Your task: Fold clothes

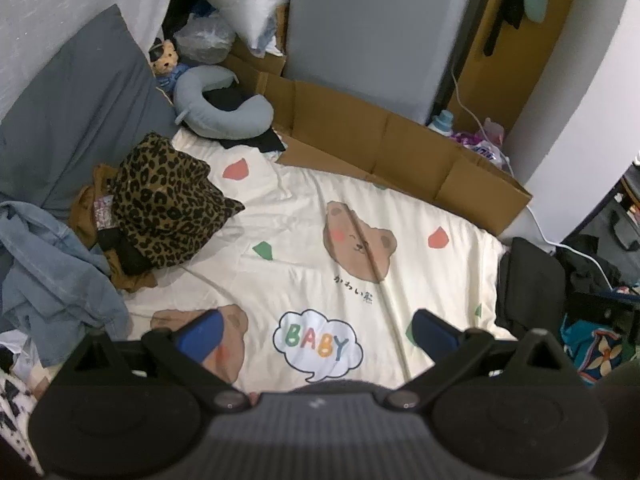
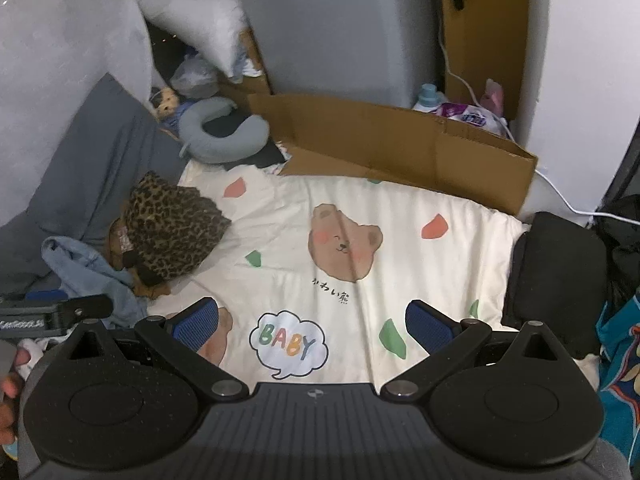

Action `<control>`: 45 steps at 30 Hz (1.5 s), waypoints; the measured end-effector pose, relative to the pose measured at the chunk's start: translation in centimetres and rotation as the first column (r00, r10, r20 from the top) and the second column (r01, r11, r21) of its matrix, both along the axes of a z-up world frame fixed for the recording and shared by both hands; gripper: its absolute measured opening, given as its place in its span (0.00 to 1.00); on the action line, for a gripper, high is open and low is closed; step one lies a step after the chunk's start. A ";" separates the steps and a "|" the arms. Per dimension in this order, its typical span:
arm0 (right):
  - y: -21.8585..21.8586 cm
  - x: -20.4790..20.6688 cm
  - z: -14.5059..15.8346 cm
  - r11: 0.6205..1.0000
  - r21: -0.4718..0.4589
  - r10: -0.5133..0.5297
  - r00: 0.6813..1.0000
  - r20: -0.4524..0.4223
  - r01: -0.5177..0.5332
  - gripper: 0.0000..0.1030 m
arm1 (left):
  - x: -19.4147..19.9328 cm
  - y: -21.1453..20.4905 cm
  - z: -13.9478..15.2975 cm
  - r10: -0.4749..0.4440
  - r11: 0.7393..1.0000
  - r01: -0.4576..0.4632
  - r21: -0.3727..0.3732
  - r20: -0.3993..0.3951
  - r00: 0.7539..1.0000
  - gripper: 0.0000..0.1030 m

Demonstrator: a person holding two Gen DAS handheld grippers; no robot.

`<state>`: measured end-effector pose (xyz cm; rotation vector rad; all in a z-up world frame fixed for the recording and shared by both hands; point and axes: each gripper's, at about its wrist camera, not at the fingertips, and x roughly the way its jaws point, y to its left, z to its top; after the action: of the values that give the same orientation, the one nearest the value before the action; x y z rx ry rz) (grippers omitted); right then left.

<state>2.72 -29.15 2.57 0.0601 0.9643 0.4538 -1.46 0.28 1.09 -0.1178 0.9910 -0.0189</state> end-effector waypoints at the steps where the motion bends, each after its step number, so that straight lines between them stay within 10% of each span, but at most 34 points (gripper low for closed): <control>1: -0.2 0.1 0.0 1.000 0.007 -0.007 1.000 -0.004 0.007 1.00 | 0.0 0.0 0.1 0.002 1.000 -0.002 0.001 0.001 1.000 0.99; 45: 5.5 4.2 0.3 0.997 -0.031 0.075 0.996 0.039 -0.074 1.00 | 2.6 8.2 1.3 0.102 0.995 -0.102 -0.008 0.035 0.994 0.99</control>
<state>6.88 -23.63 2.89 -0.0117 0.9358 0.5079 1.09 8.49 2.35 -0.1728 0.9484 0.0691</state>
